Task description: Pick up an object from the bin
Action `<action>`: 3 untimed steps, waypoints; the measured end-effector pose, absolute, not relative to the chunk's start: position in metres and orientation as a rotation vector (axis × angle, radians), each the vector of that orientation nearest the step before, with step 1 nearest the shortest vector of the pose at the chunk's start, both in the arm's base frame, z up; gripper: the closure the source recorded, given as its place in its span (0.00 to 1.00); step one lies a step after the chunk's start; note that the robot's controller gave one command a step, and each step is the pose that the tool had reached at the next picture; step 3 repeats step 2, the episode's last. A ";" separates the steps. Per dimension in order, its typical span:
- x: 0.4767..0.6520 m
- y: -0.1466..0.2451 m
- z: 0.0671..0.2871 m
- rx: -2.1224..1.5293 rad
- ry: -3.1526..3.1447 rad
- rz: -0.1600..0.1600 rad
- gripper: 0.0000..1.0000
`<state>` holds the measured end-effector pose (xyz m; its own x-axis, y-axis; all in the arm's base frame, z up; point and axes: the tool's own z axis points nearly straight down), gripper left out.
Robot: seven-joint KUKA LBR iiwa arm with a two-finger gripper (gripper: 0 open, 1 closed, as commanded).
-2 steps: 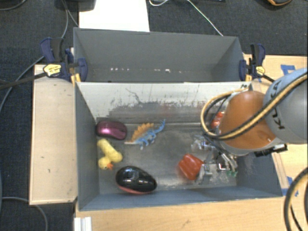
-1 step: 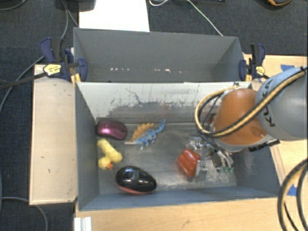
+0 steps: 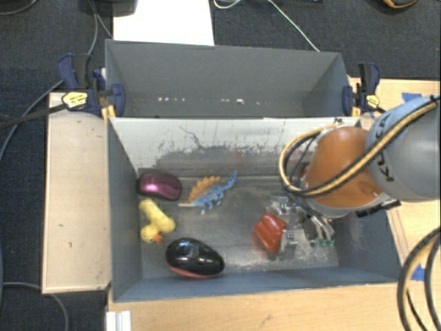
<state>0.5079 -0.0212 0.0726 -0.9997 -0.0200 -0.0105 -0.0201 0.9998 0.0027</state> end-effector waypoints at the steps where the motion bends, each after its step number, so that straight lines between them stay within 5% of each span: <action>1: 0.503 -0.008 0.173 -0.007 3.134 0.005 1.00; 2: 0.510 -0.011 0.105 -0.005 3.124 0.005 1.00; 3: 0.510 -0.011 0.105 -0.005 3.124 0.005 1.00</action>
Offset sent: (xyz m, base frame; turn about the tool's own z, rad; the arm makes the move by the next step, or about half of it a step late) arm 0.0017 0.0085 0.0072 0.0146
